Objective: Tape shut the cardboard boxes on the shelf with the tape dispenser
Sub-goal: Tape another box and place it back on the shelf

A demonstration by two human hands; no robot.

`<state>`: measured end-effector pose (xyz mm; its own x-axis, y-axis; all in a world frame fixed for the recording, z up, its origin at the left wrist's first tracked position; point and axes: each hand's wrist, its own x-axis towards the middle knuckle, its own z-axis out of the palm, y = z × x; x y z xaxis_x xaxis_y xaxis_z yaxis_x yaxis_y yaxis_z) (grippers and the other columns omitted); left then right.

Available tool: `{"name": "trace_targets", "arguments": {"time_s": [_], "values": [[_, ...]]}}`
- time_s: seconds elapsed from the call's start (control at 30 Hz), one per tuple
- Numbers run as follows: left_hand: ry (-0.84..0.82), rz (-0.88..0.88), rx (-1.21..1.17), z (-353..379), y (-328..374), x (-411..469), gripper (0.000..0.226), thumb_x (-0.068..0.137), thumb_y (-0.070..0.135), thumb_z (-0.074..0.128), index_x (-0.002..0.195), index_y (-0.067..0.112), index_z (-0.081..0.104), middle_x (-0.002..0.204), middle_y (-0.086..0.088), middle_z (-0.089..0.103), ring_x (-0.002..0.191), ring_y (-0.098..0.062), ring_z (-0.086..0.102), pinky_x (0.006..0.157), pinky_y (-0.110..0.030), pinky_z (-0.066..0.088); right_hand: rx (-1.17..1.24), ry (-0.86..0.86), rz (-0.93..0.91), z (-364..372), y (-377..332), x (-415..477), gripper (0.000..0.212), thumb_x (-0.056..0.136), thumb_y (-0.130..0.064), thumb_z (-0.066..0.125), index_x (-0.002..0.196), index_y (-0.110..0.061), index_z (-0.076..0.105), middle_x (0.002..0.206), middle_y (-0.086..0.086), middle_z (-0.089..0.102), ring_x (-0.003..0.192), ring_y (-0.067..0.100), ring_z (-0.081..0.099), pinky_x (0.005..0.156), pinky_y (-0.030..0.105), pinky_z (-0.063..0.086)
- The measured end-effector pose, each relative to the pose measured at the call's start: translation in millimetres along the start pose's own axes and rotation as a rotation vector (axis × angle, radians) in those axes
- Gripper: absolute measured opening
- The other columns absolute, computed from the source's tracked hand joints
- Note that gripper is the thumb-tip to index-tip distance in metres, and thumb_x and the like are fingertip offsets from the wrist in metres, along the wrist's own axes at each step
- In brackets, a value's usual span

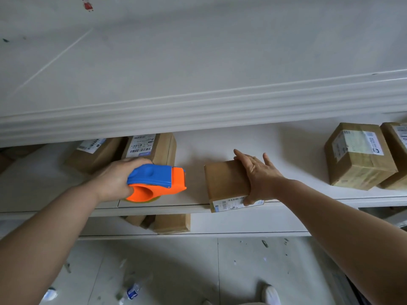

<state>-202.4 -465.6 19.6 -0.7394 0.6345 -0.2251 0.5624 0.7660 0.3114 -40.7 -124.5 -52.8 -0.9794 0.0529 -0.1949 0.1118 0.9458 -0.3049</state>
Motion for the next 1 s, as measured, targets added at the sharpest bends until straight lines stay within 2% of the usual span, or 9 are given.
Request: {"name": "trace_targets", "arguments": {"time_s": [0.17,0.3,0.43,0.53,0.63,0.77,1.0], "values": [[-0.045,-0.008,0.047,10.8,3.1,1.0,0.086,0.055,0.009,0.056,0.117,0.065,0.034,0.121,0.013,0.050,0.108,-0.017,0.054,0.086,-0.042,0.051,-0.007,-0.007,-0.003,0.2,-1.2,-0.2,0.142,0.052,-0.045,0.085,0.150,-0.025,-0.016,0.158,-0.005,0.015,0.146,0.011,0.009,0.118,0.044,-0.010],[-0.041,-0.024,0.083,15.5,8.1,1.8,0.082,0.052,0.017,0.051,0.122,0.056,0.030,0.118,0.010,0.050,0.105,-0.020,0.055,0.082,-0.040,0.052,-0.054,-0.022,-0.021,-2.6,-5.4,-2.2,0.137,0.059,-0.046,0.081,0.150,-0.023,-0.019,0.162,-0.002,0.001,0.148,0.010,-0.006,0.117,0.040,-0.011],[-0.036,-0.033,0.097,18.6,12.2,3.9,0.080,0.059,0.011,0.056,0.126,0.050,0.038,0.115,0.011,0.049,0.103,-0.019,0.054,0.080,-0.039,0.052,-0.234,-0.035,-0.065,2.4,-5.6,-6.0,0.125,0.070,-0.049,0.068,0.148,-0.017,-0.024,0.160,0.002,-0.020,0.145,0.016,-0.022,0.117,0.042,-0.013],[-0.018,-0.029,0.101,24.0,16.0,4.7,0.081,0.061,0.006,0.057,0.129,0.048,0.040,0.116,0.012,0.049,0.104,-0.019,0.055,0.080,-0.038,0.052,-0.307,-0.040,-0.032,2.4,-5.3,-10.3,0.130,0.067,-0.057,0.067,0.147,-0.016,-0.027,0.152,0.002,-0.034,0.142,0.020,-0.030,0.115,0.045,-0.016],[-0.002,-0.027,0.093,27.3,18.8,5.1,0.078,0.065,0.002,0.058,0.129,0.045,0.042,0.115,0.010,0.050,0.104,-0.020,0.055,0.078,-0.035,0.051,-0.331,0.012,-0.105,4.5,-20.3,-10.5,0.127,0.069,-0.069,0.059,0.148,-0.016,-0.024,0.155,0.000,-0.031,0.142,0.018,-0.031,0.116,0.046,-0.018],[-0.008,-0.026,0.091,30.3,18.3,5.1,0.078,0.065,0.001,0.059,0.128,0.044,0.043,0.113,0.007,0.052,0.102,-0.021,0.054,0.076,-0.032,0.048,-0.261,-0.004,-0.152,15.8,-29.6,-11.7,0.123,0.068,-0.066,0.063,0.150,-0.028,-0.020,0.158,-0.006,-0.023,0.143,0.013,-0.026,0.116,0.043,-0.016],[0.009,-0.012,0.062,28.6,13.1,3.5,0.077,0.065,0.001,0.059,0.127,0.043,0.044,0.115,0.007,0.052,0.103,-0.021,0.054,0.076,-0.031,0.047,-0.277,-0.027,-0.173,19.9,-44.8,-11.7,0.120,0.069,-0.064,0.066,0.150,-0.034,-0.018,0.157,-0.008,-0.026,0.143,0.015,-0.027,0.114,0.042,-0.017]]}}
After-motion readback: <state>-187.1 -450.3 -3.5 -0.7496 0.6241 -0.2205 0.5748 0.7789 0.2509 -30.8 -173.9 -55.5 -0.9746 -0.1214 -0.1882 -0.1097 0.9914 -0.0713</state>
